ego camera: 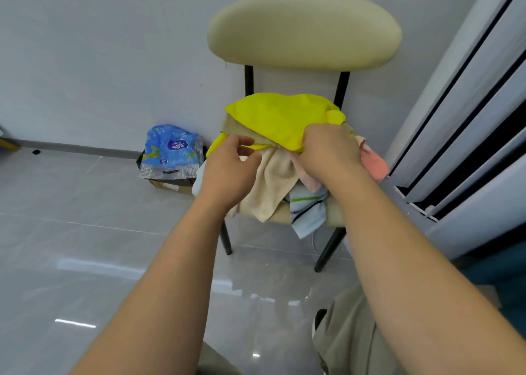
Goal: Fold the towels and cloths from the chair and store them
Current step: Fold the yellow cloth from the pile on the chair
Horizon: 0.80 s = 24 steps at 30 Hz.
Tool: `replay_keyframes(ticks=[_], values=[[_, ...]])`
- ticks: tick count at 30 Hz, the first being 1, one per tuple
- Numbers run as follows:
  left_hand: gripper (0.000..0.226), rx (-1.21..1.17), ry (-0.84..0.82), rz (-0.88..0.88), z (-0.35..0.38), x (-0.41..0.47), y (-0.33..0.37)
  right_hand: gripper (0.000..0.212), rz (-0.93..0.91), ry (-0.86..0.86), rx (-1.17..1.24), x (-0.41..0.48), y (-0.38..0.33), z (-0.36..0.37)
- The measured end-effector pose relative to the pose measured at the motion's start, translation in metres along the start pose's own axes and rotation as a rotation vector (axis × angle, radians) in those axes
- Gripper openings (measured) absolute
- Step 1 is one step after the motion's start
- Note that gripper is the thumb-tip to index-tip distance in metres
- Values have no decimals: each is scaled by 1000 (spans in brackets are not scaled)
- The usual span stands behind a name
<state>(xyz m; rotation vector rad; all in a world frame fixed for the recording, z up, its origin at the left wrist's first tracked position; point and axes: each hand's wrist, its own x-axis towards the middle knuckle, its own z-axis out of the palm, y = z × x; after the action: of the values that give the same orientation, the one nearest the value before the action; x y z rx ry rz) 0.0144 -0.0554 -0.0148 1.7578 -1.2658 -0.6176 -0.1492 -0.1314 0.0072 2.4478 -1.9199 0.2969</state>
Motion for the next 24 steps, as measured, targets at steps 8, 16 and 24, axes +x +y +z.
replay_keyframes(ticks=[8, 16, 24], values=[[60, 15, 29, 146, 16, -5, 26, 22, -139, 767, 766, -3, -6, -31], [79, -62, 34, 286, 27, 4, 23, 19, -531, 889, 609, -20, -12, -30], [17, -139, 165, 116, 4, 11, 15, 19, -375, 923, 612, -19, -14, -22]])
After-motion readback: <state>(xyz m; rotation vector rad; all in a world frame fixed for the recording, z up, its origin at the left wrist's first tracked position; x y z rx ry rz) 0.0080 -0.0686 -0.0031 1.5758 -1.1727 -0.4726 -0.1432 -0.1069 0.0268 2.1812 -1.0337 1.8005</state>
